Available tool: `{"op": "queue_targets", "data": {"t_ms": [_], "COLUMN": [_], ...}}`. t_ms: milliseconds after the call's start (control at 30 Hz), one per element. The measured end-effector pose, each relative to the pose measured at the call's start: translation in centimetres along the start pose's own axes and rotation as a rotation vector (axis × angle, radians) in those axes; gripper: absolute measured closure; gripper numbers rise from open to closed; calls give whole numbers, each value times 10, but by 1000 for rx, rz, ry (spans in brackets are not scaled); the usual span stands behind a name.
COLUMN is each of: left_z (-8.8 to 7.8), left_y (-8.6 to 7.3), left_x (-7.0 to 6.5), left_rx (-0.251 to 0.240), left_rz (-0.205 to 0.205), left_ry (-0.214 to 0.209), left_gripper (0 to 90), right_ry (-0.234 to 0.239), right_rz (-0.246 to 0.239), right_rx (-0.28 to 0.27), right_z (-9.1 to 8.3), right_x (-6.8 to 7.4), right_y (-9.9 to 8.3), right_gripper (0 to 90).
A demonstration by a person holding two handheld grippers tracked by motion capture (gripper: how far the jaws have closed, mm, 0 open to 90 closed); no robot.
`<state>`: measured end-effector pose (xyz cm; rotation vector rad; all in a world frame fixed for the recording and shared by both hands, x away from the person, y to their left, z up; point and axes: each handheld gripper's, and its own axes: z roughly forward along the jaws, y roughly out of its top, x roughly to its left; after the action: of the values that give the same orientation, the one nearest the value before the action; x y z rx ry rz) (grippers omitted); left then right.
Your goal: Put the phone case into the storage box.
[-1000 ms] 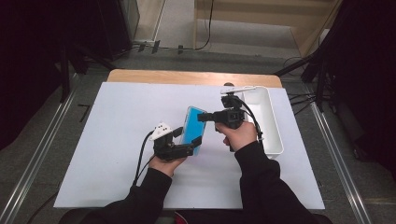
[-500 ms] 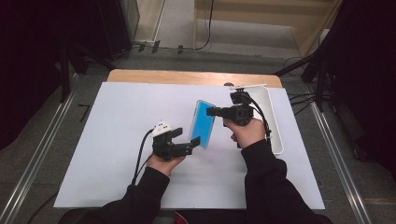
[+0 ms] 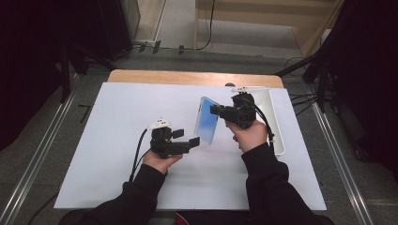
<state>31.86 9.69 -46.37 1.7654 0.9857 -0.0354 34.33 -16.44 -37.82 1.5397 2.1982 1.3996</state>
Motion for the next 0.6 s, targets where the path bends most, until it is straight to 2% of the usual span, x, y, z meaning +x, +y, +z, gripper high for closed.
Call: {"op": "queue_targets", "data": {"t_ms": [67,167,300,367,500,600], "left_z": [0,-1,-4,-6,-8,-10], "left_y": [1,4,7,8,10,13], "left_x": [1,1,-1,-2,-1,-1], "left_rx": [14,45,43,50,52,64], "left_rz": [-4,29,55,71,76,94], "left_ry": [3,17,18,16,13,13], "left_gripper": [132,132,147,150,150,149], "right_ry": [4,-8,-8,10,42,57], "right_rz": [-33,-78,-99,-99,-98,-125], "right_rx": [-17,-36,-46,-51,-46,-44], "right_z": [0,0,1,1,0,-3], "right_x": [1,4,4,2,-4,-7], "right_y": [-2,-5,-9,-10,-12,-13], "right_gripper": [773,773,773,773,774,774]}}
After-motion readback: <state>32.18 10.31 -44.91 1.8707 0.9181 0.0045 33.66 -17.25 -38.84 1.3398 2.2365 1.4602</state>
